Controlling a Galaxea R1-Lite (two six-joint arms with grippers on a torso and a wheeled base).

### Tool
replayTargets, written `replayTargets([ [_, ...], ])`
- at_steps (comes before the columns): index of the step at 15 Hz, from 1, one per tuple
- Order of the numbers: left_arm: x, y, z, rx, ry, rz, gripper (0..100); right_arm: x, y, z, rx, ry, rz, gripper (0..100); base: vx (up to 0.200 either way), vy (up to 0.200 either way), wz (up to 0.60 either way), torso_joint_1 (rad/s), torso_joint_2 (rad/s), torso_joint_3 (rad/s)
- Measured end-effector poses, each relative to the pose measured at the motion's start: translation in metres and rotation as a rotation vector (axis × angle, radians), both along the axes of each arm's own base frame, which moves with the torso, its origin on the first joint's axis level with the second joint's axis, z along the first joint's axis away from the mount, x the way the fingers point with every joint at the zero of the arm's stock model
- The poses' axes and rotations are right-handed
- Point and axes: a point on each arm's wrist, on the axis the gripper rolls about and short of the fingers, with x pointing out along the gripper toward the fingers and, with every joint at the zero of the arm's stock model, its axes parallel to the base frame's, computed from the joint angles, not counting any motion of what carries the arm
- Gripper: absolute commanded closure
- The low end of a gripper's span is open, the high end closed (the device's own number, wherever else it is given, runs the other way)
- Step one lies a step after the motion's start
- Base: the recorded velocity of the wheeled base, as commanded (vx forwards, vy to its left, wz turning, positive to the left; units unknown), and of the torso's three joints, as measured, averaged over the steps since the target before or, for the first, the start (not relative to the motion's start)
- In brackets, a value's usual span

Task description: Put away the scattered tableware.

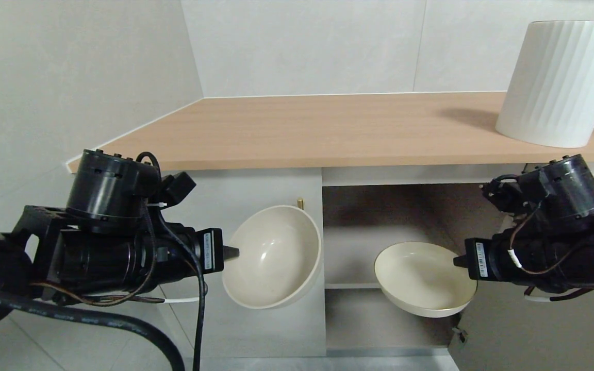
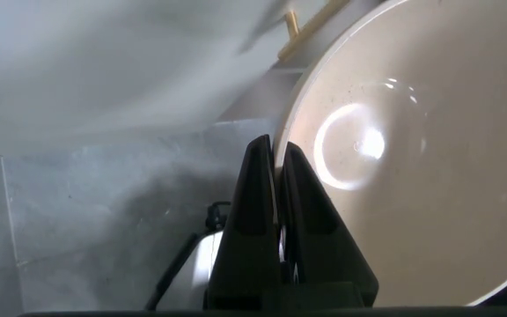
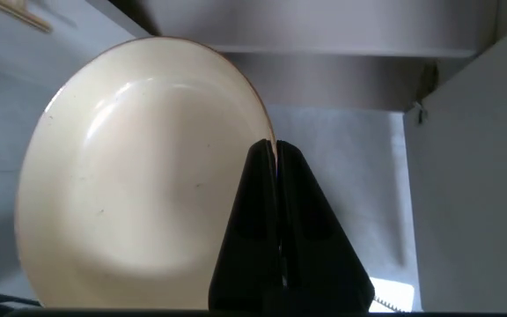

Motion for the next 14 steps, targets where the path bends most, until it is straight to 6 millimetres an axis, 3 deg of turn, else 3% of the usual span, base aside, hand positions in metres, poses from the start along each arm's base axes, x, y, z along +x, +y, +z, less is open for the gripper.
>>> replayTargets([
  [7, 0.002, -0.004, -0.007, 0.012, 0.027, -0.011, 100, 0.067, 0.023, -0.080, -0.057, 0.012, -0.111, 100, 0.000, 0.000, 0.00, 0.000, 0.00, 0.000],
  [10, 0.002, -0.007, -0.011, 0.018, 0.040, -0.018, 100, 0.096, 0.023, -0.117, -0.042, -0.035, -0.211, 100, 0.000, 0.000, 0.00, 0.000, 0.00, 0.000],
  [14, 0.001, -0.010, -0.014, 0.023, 0.051, -0.028, 100, 0.118, 0.020, -0.158, -0.070, -0.043, -0.271, 100, 0.000, 0.000, 0.00, 0.000, 0.00, 0.000],
])
